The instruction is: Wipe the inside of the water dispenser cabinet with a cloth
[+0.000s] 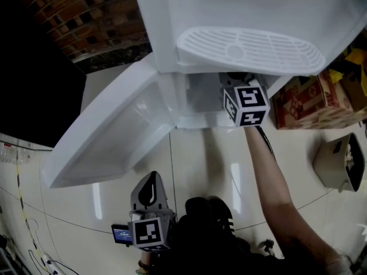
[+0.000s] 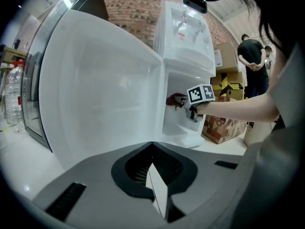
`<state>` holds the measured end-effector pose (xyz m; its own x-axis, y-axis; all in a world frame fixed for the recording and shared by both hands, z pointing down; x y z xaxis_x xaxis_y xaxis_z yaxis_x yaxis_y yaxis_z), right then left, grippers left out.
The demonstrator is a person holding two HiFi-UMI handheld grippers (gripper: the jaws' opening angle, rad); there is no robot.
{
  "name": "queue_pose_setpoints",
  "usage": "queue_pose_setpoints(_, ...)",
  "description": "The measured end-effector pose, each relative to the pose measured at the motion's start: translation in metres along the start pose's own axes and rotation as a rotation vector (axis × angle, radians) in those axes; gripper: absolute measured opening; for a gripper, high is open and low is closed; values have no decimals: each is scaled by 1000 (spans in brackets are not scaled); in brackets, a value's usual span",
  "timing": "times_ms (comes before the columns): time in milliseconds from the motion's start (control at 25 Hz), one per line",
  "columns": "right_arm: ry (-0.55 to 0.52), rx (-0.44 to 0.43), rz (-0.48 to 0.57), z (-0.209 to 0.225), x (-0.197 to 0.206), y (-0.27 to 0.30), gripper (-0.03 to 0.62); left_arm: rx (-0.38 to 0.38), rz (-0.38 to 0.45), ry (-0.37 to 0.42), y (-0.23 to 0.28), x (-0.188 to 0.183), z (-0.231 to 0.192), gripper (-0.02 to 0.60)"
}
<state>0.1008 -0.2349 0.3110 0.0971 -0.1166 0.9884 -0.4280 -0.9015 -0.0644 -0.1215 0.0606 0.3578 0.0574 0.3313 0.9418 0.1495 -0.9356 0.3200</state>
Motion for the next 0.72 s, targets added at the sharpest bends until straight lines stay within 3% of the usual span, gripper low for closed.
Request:
queue_pose_setpoints(120, -47, 69, 96, 7, -29, -6, 75, 5, 1, 3, 0, -1, 2, 5)
queue_pose_setpoints(200, -84, 99, 83, 12, -26, -2, 75, 8, 1, 4, 0, -1, 2, 5)
queue_pose_setpoints(720, 24, 148, -335, 16, 114, -21, 74, -5, 0, -7, -3, 0, -3, 5)
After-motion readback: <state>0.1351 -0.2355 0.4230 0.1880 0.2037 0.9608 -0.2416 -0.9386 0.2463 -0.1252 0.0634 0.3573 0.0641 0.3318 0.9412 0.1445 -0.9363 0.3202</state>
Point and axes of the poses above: the fingertips, and each gripper's own axes: y forward along the fingers, z to its right, x out of its underside, the point moved 6 cm from there along -y, backward along the fingers, and after that the axes turned 6 degrees about z, right-handed, at the moved point
